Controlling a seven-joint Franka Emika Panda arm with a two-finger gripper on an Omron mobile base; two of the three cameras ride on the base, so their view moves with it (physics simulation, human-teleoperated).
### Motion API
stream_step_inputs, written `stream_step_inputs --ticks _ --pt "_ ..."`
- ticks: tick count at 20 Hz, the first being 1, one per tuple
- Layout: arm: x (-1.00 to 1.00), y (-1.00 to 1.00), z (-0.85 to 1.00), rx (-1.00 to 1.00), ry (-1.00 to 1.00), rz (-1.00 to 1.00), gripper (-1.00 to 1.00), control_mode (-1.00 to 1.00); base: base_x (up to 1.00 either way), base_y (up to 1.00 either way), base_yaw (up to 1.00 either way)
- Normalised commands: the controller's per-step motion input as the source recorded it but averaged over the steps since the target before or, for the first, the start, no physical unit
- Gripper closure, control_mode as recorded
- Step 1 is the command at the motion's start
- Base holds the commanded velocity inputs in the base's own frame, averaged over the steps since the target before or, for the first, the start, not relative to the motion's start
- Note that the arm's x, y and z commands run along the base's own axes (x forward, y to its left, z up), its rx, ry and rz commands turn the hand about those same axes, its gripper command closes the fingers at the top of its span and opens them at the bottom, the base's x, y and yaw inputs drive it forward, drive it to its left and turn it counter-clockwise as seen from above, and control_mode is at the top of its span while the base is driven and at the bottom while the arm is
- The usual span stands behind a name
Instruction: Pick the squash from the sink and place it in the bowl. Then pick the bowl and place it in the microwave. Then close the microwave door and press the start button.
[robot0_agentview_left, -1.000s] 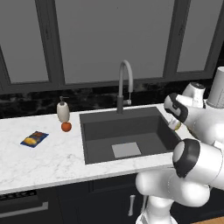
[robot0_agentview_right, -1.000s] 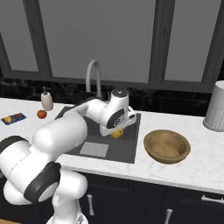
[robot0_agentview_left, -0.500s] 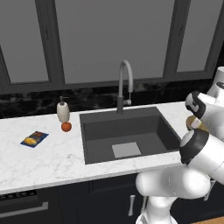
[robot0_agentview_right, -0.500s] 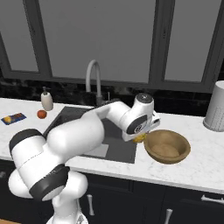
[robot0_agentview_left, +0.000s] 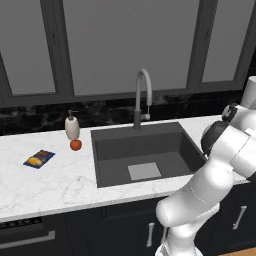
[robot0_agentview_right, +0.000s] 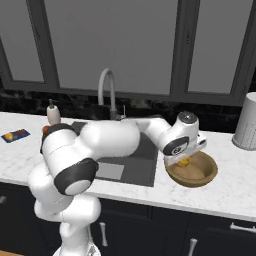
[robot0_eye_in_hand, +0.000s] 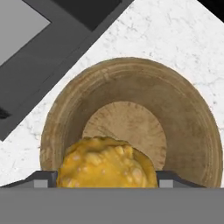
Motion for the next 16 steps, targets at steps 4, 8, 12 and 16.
stream_step_inputs --ticks 4,8,12,16 --pt "0.25 -0.42 -0.46 -0.11 0.00 0.00 1.00 -1.00 0.00 0.00 0.00" --pt "0.02 -0.06 -0.47 -0.07 0.01 0.00 -1.00 -1.00 0.00 0.00 0.00" --pt "0.00 0.00 -0.06 0.00 0.00 0.00 -1.00 -1.00 0.00 0.00 0.00" --pt "0.00 0.00 0.10 0.00 0.00 -0.03 -1.00 -1.00 0.00 0.00 0.00"
